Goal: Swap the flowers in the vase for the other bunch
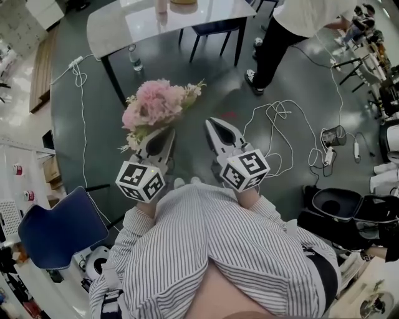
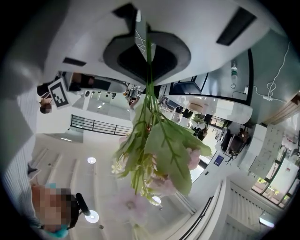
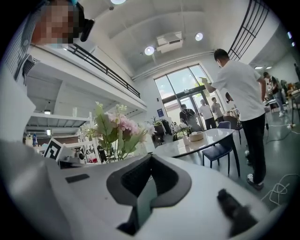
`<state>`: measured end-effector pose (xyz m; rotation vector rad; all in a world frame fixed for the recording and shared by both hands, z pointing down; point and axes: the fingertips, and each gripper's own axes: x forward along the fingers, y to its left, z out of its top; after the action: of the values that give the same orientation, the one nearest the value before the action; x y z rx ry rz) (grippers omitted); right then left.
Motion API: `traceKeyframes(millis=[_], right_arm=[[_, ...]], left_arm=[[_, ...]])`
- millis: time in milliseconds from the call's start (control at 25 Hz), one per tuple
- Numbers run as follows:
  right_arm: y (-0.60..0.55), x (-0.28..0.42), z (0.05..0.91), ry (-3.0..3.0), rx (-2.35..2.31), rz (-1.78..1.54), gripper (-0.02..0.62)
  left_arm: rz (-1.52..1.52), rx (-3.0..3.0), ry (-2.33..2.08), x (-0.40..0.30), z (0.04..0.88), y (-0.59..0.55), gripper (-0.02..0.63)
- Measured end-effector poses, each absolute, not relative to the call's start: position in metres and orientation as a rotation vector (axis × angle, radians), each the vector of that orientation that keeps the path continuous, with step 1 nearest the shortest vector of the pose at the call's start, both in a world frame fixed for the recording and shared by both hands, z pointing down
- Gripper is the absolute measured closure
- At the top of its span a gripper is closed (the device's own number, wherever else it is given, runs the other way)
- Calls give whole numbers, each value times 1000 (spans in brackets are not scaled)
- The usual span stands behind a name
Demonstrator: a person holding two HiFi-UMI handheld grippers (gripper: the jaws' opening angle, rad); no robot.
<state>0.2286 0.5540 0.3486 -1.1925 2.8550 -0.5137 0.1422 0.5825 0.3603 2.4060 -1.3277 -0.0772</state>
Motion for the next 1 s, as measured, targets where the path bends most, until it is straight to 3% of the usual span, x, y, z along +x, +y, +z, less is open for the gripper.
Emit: traceKeyframes(millis=[560,1000], right_arm=[[560,182,375,2856,-1223,-604,584],[456,167,381,2896,-1142,-593,584]], left_arm=[[-101,2381,-1266,100,378,578,589],[-177,2302,-1345,82,387,475,589]])
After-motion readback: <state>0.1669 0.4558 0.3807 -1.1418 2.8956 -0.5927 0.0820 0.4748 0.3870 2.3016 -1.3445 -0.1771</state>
